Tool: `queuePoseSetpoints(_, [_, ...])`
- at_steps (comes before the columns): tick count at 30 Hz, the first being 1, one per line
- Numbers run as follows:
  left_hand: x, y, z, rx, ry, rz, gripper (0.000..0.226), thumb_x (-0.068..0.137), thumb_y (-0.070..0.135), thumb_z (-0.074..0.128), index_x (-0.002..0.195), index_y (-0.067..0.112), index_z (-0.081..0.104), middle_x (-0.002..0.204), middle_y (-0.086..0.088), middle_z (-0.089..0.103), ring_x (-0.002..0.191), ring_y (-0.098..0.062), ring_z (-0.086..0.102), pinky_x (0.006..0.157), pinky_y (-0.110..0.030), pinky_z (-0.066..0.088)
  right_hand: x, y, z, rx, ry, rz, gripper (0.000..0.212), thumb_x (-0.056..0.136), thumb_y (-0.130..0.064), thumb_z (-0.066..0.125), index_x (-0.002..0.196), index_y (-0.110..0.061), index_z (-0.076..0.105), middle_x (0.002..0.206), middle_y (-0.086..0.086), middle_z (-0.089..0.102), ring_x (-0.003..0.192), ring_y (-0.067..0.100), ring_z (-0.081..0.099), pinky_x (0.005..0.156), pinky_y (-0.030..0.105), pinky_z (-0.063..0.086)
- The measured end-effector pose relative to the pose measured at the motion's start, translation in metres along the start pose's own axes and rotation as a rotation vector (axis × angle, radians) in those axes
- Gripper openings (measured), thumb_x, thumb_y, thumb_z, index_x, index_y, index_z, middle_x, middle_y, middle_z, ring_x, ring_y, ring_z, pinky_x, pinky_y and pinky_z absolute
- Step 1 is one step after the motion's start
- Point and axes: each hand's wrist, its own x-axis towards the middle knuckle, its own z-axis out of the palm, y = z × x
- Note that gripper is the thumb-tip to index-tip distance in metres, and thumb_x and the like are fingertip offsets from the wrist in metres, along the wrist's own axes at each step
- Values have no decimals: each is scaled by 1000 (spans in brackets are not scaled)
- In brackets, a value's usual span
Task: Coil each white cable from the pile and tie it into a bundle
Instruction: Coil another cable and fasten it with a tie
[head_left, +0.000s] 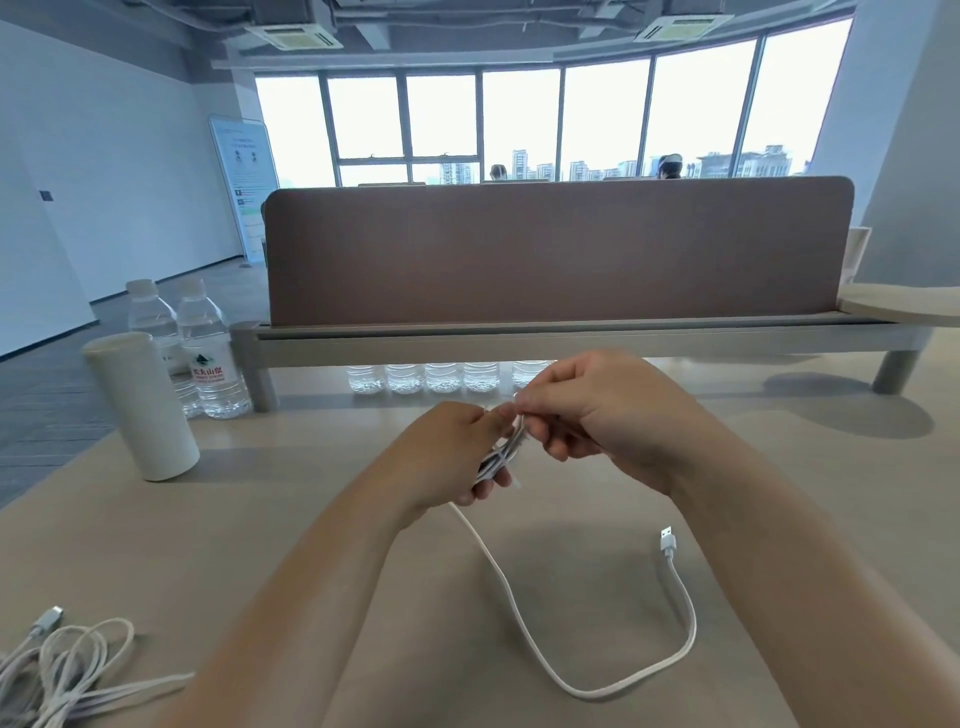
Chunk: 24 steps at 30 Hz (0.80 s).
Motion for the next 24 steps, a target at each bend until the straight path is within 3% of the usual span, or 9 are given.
queuePoseSetpoints(4, [-3,-2,-9,-209,-61,-15,39,106,41,46,111,8,66,74,-14,70,54,-19,52,46,-23,38,4,7,-5,-63,65,34,12,91,-12,66,81,-7,67,63,6,64,53,17,55,53,26,42])
queuePoseSetpoints(8, [-7,3,-16,-367,-82,-46,39,105,39,48,112,5,66,73,-14,68,54,-19,53,47,-24,34,6,10,-2,-100,50,48,11,91,-12,66,81,-9,69,63,4,64,52,16,52,59,31,44])
queuePoseSetpoints(15, [-4,2,-16,-500,-49,-94,50,105,44,44,107,-2,64,72,-16,65,53,-22,53,46,-23,33,5,10,11,-97,40,21,14,90,-11,68,76,-9,66,60,6,63,54,19,52,60,32,42])
queuePoseSetpoints(21, [0,1,-17,-562,-32,-102,40,105,32,46,94,0,66,76,-20,61,50,-22,49,48,-24,28,1,9,11,-220,21,4,15,89,-15,68,76,-8,64,57,3,62,48,15,49,54,24,40])
queuePoseSetpoints(24, [2,0,-17,-578,-17,-90,34,104,26,46,97,-2,63,76,-20,60,48,-22,47,43,-21,27,2,9,10,-255,6,5,15,90,-15,68,80,-4,65,58,2,63,50,15,50,56,25,40])
